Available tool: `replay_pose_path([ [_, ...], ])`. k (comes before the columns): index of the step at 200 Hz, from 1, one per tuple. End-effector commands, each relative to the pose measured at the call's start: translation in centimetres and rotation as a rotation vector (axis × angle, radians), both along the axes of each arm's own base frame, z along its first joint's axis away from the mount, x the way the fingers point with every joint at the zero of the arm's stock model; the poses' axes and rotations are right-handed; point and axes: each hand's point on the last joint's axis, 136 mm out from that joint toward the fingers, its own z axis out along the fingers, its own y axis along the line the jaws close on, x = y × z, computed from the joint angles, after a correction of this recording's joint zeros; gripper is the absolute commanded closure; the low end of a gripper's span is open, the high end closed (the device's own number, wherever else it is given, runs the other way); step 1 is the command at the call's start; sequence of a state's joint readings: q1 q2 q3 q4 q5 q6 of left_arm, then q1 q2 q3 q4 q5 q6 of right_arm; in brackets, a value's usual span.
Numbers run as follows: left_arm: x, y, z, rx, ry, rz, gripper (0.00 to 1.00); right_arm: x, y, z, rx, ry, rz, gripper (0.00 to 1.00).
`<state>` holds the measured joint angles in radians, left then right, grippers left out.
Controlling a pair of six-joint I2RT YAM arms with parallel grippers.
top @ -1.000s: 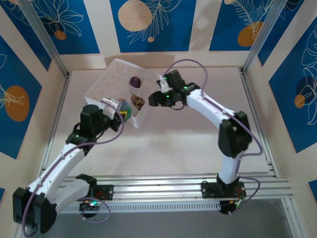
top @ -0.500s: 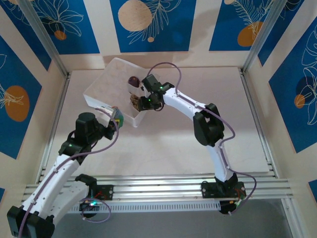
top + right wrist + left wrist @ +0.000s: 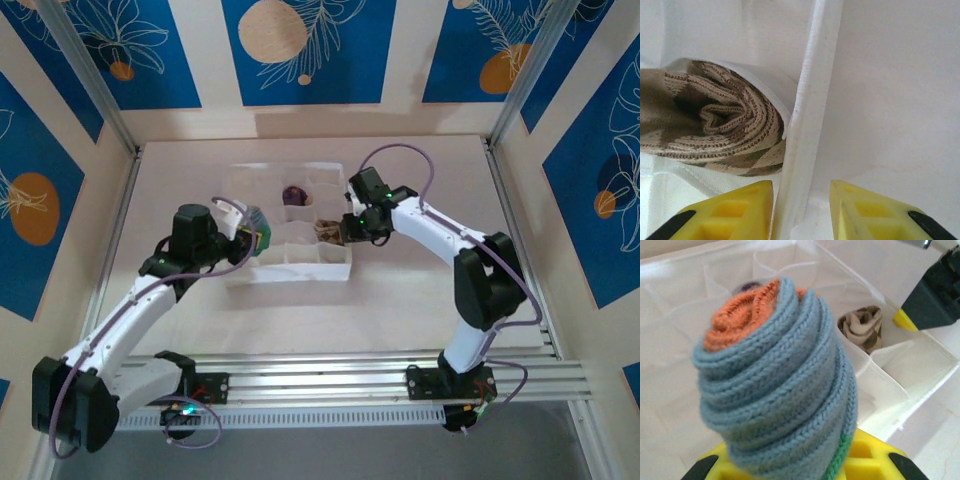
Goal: Roll the socks
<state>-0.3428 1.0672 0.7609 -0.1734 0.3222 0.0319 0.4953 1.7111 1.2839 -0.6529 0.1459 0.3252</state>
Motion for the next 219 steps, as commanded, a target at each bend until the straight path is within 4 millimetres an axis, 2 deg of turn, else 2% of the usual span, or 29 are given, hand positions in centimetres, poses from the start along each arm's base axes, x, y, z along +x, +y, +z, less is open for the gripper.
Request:
replay_pose_path([
  [1,0.5,-3.4,3.7,-0.11,-0.103,-0.126,1.0,-1.9,-1.1,-0.5,-0.008,0.039,0.052,0.66],
  [20,0.7,-6.0,3.5,-0.116,-0.116,-0.196,1.0,-2.2,-1.4,-0.5,-0.004,0.036,0.051,0.66],
  [45,0.8,-9.0,2.1,-0.064,-0.135,-0.267,1.0,-2.4,-1.4,-0.7,0.006,0.039,0.05,0.7],
  [78,1.6,-11.5,0.0,-0.024,-0.125,-0.311,1.0,-2.7,-1.6,-0.9,0.004,0.04,0.048,0.74],
  [132,3.4,-12.5,-3.2,0.008,-0.093,-0.292,1.0,-2.8,-1.8,-1.0,0.001,0.043,0.041,0.78],
  [194,4.4,-13.7,-3.9,-0.003,-0.085,-0.299,1.0,-2.6,-1.4,-1.2,0.003,0.048,0.044,0.79],
  [219,4.8,-13.9,-5.1,0.004,-0.064,-0.294,1.0,-2.5,-1.0,-1.3,0.001,0.053,0.049,0.79],
])
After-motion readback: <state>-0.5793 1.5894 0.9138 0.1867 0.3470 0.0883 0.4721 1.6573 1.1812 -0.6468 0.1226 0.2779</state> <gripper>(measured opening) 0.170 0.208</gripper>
